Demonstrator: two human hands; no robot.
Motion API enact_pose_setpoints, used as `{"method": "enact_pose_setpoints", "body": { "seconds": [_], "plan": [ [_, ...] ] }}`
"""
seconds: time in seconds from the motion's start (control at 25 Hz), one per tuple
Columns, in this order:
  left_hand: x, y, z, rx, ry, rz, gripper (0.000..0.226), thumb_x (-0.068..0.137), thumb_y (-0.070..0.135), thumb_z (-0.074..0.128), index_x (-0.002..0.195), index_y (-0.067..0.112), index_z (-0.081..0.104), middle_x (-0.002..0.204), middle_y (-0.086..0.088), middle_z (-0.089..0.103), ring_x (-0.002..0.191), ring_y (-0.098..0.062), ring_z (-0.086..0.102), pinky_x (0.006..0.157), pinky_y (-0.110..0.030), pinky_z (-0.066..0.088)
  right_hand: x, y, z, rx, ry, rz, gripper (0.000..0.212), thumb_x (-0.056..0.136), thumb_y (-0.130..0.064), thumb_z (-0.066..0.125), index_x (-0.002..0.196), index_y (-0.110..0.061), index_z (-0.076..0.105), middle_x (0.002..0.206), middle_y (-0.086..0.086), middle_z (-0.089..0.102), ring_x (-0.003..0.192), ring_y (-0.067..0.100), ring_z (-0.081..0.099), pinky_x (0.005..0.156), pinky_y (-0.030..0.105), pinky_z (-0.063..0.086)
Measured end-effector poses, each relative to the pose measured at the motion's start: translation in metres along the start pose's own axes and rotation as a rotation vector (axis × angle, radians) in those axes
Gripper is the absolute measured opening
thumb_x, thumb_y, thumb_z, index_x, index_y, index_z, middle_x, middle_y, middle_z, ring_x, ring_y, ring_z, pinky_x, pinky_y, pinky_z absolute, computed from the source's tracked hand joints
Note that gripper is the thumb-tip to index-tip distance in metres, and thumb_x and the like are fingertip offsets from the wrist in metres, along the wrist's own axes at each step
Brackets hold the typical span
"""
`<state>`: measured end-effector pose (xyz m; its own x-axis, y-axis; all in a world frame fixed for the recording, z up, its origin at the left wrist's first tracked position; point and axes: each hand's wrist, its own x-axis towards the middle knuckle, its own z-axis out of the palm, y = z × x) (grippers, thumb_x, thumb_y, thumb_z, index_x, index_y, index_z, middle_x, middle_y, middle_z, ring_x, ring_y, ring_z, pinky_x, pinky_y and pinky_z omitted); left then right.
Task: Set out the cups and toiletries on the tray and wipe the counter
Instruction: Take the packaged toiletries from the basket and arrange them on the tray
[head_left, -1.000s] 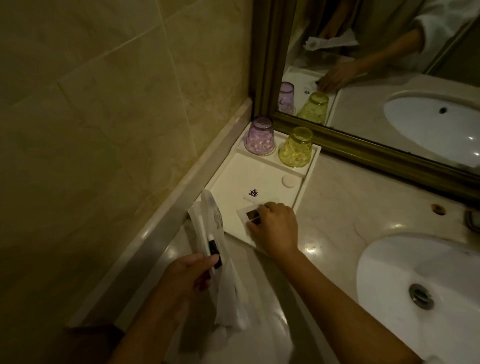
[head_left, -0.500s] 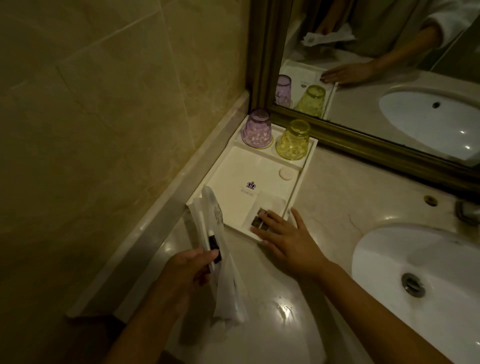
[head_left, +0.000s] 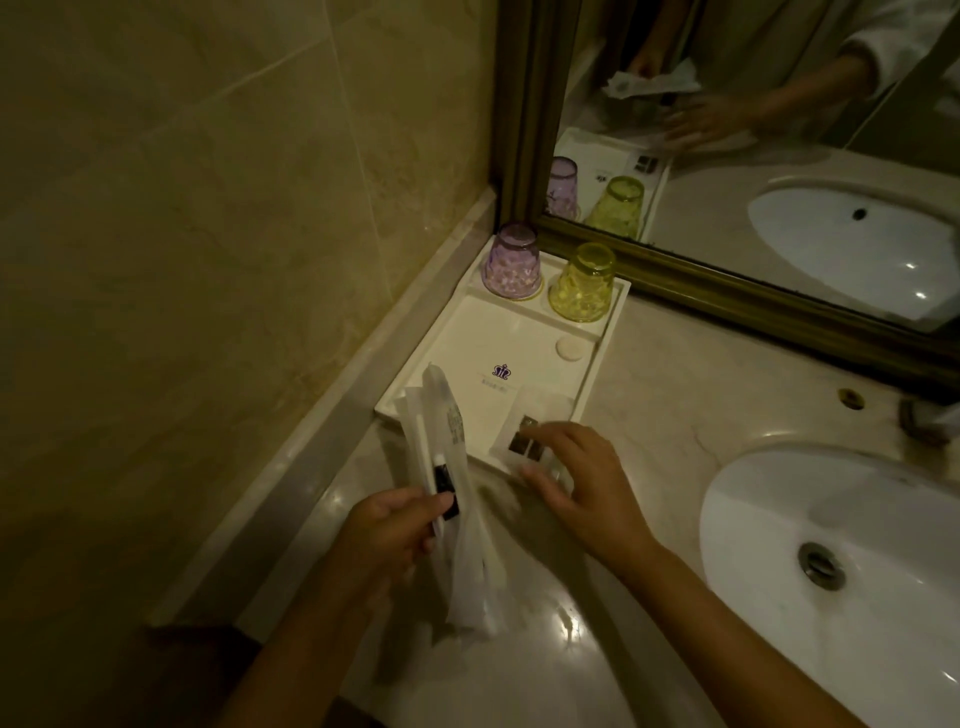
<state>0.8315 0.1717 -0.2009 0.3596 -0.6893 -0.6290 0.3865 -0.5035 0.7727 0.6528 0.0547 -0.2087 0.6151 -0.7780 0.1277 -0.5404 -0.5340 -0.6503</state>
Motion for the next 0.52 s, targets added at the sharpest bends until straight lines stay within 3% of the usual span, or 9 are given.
{"method": "enact_pose_setpoints", "body": {
  "seconds": [0.04, 0.12, 0.2, 0.36, 0.52],
  "plan": [
    [-0.001, 0.002, 0.001, 0.003, -0.003, 0.020, 0.010, 0.077, 0.013, 0.069, 0.068, 0.011, 0.074, 0.077, -0.021, 0.065, 0.069, -0.031, 0.060, 0.073, -0.043, 0.052, -0.003, -0.017, 0.002, 0.230, 0.016, 0.109, 0.036, 0.078, -0.062, 0.050, 0.101, -0.038, 0.063, 0.101, -0.021, 0.066, 0.095, -0.007, 0.056, 0.084, 0.012, 0.044],
    [-0.001, 0.005, 0.006, 0.028, -0.008, 0.073, 0.005, 0.077, 0.010, 0.069, 0.075, 0.010, 0.074, 0.089, -0.028, 0.067, 0.084, -0.044, 0.062, 0.089, -0.055, 0.048, -0.007, -0.042, 0.010, 0.496, -0.038, 0.259, 0.037, 0.062, -0.064, 0.064, 0.082, -0.033, 0.067, 0.078, -0.015, 0.068, 0.074, -0.001, 0.062, 0.064, 0.009, 0.048],
    [-0.001, 0.005, 0.010, 0.079, 0.003, 0.118, 0.004, 0.075, 0.012, 0.071, 0.079, 0.012, 0.073, 0.089, -0.024, 0.072, 0.090, -0.045, 0.065, 0.089, -0.055, 0.051, -0.008, -0.051, 0.014, 0.524, -0.072, 0.288, 0.032, 0.061, -0.052, 0.074, 0.080, -0.027, 0.067, 0.073, -0.006, 0.067, 0.067, 0.005, 0.063, 0.062, 0.015, 0.052],
    [-0.002, 0.003, 0.012, -0.005, -0.031, 0.098, 0.013, 0.079, 0.009, 0.066, 0.091, 0.006, 0.070, 0.077, -0.008, 0.076, 0.078, -0.027, 0.071, 0.069, -0.036, 0.058, -0.005, -0.053, 0.011, 0.573, -0.106, 0.372, 0.010, 0.074, -0.024, 0.073, 0.079, -0.025, 0.065, 0.075, -0.001, 0.068, 0.071, 0.009, 0.067, 0.063, 0.017, 0.055],
    [0.000, 0.001, 0.006, -0.062, -0.071, 0.069, 0.012, 0.080, 0.011, 0.065, 0.091, 0.009, 0.069, 0.081, -0.009, 0.076, 0.078, -0.024, 0.072, 0.062, -0.029, 0.057, -0.001, -0.053, 0.009, 0.626, -0.150, 0.465, 0.014, 0.081, -0.014, 0.066, 0.071, -0.023, 0.064, 0.073, -0.001, 0.068, 0.068, 0.007, 0.066, 0.059, 0.015, 0.052]
  ]
}}
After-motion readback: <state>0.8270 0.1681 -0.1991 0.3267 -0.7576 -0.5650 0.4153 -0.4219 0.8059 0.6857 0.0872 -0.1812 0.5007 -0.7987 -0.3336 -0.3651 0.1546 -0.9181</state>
